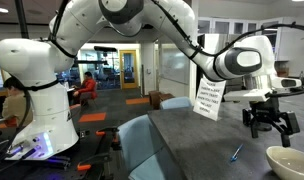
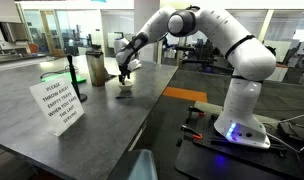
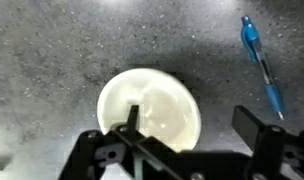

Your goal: Move the white bowl forward

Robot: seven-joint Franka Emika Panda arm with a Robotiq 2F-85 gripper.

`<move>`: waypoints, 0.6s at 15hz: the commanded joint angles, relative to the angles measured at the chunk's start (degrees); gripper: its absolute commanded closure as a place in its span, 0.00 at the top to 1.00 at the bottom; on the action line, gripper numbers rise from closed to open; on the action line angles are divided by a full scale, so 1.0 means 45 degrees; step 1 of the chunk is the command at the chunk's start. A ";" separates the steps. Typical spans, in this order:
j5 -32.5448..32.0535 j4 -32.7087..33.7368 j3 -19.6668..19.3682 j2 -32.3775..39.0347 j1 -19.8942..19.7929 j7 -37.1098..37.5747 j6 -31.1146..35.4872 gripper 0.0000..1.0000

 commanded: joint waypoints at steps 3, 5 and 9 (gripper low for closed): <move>0.0269 0.2604 0.0404 0.1693 -0.0235 -0.0688 -0.1592 1.00; 0.0260 0.3274 0.0430 0.2230 -0.0207 -0.0680 -0.2060 0.99; 0.0241 0.4467 0.0395 0.3172 -0.0208 -0.0640 -0.2820 0.70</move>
